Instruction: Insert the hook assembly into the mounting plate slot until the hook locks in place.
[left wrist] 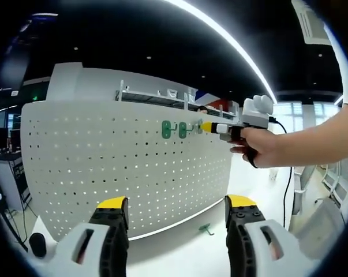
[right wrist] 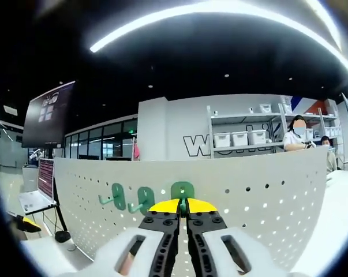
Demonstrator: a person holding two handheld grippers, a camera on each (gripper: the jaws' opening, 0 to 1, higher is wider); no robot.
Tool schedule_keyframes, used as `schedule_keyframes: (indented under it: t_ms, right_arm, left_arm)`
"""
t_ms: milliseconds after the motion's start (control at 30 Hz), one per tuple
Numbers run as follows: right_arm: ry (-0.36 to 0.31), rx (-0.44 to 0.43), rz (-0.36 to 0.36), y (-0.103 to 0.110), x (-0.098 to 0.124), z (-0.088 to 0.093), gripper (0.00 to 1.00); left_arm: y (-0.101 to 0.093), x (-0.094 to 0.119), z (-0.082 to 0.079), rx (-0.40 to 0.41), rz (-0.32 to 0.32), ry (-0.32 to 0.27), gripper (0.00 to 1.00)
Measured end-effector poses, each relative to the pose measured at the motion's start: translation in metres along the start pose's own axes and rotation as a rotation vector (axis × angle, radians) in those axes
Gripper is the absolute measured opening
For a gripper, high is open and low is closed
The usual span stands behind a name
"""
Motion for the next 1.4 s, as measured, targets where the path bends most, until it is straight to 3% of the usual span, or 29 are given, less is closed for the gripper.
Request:
schedule_keyframes:
  t_ms: [667,833,933,1033,1100,1400]
  right_arm:
    - [0.022,0.001,0.022,-0.002,-0.008,0.008,0.01]
    - [0.028,-0.017,0.08,0.002,-0.012,0.008,0.01]
    - [0.077,0.04,0.136,0.007,-0.014,0.008,0.02]
    - [0.049,-0.03,0.166,0.007,-0.015,0.011,0.02]
    - [0.06,0.002,0.169,0.007,-0.016,0.01,0.02]
    - [0.052,-0.01,0.149,0.004,-0.014,0.01,0.02]
  left_arm:
    - [0.007,0.0,0.001,-0.006,-0.022,0.004,0.7]
    - [0.006,0.0,0.003,0.004,-0.021,0.011,0.7]
    - [0.004,0.0,0.003,0.011,-0.017,0.008,0.71]
    - [0.004,0.0,0.005,0.022,-0.019,0.015,0.71]
    - [0.003,0.001,0.004,0.02,-0.017,0.012,0.7]
    - [0.004,0.004,0.006,0.022,-0.024,0.007,0.7]
Point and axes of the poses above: the point that each gripper's makers call its tool centre point, and the gripper's own axes: x roughly backward along the fingers, y roughly to its left, z roughly out of its underside, the point moved 8 cm from there along x, roughly backward along the fingers, and after that the axes turned 10 degrees about -z, right-handed, at the moved point
